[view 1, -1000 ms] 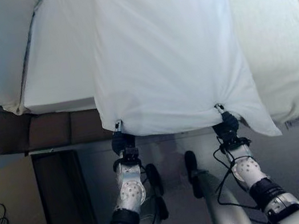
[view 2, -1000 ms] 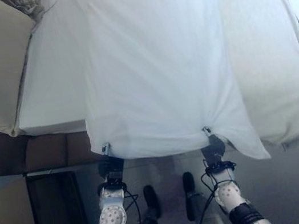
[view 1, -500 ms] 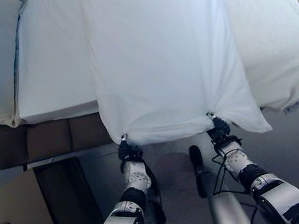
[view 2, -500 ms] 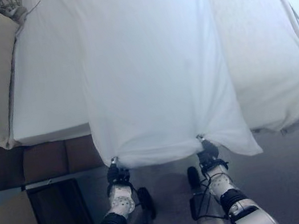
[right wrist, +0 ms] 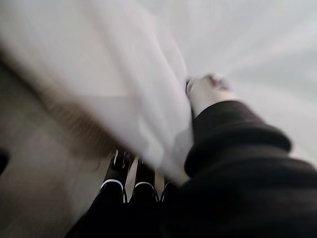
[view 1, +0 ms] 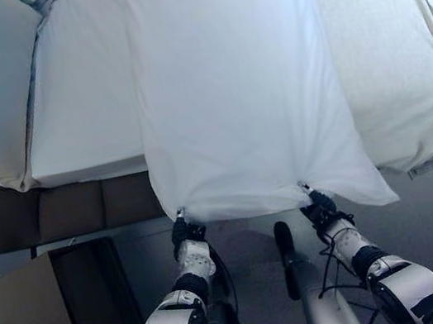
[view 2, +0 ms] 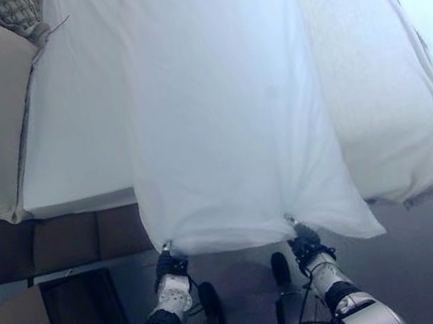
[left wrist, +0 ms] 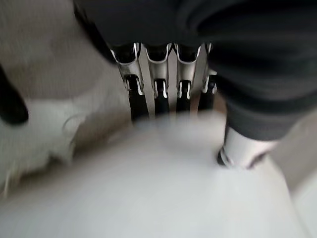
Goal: Make the bed
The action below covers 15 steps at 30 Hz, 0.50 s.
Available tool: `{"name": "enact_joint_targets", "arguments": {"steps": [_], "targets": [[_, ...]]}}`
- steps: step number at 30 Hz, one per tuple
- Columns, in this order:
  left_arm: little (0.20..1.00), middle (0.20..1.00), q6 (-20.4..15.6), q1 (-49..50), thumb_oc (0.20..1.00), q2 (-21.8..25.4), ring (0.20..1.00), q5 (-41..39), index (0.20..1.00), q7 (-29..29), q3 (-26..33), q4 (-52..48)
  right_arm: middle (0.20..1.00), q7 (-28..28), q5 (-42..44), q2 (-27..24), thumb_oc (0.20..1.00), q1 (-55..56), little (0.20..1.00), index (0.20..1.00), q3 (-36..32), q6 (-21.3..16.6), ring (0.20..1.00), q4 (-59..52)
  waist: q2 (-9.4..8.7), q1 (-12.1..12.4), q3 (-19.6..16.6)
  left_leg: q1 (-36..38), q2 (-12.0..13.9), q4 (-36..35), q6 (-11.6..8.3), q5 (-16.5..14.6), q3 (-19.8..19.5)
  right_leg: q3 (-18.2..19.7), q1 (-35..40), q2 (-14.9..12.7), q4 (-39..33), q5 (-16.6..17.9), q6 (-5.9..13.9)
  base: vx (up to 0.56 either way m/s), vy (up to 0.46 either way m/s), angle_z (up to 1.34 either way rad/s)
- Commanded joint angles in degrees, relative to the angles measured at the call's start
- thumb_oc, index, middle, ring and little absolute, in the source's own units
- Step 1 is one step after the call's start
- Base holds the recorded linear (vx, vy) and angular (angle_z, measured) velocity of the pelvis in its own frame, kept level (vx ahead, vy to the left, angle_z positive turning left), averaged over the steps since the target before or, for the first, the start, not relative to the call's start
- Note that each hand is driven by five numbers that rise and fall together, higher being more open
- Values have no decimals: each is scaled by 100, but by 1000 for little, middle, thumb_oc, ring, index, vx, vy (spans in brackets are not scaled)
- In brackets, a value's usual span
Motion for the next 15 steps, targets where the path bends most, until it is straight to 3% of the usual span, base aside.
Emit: {"name": "enact_joint_targets", "arguments": {"steps": [1,8,12,13,15], "targets": [[1000,1000,53,237,1000,19,1000,103,1000,90,149,380,1000,-148,-370,-39,1000,688,1000,1000,173,120,1000,291,1,-86,33,-309,-10,62,-95,128,166,-8,216,-134,-877,735,427,0,0,0],[1000,1000,-12,540,1000,-243,1000,181,1000,-36,-269,139,1000,-31,-638,38,1000,846,1000,1000,352,139,1000,240,26,-12,-71,-69,-13,-132,-57,192,61,-71,402,-110,-856,677,432,10,-12,0],[1000,1000,-48,871,1000,-395,1000,609,1000,-152,-941,-346,1000,199,-639,76,1000,1108,1000,1000,593,3,1000,-241,48,8,-68,-13,-3,-199,-77,266,3,-193,515,-126,-929,683,439,-6,-36,7],[1000,1000,6,1233,1000,-354,1000,1168,1000,-223,-1550,-1079,1000,300,-809,7,1000,1257,1000,1000,776,-109,1000,-730,64,1,-16,-27,-2,-183,-72,279,-17,-219,522,-124,-929,674,446,-20,-30,5],[1000,1000,55,1422,1000,-254,1000,1439,1000,-239,-1789,-1468,1000,285,-1049,-73,1000,1360,1000,1000,907,-214,1000,-1092,73,3,-20,-75,-5,-177,-71,303,-20,-219,487,-121,-941,701,446,-24,-20,4]]}}
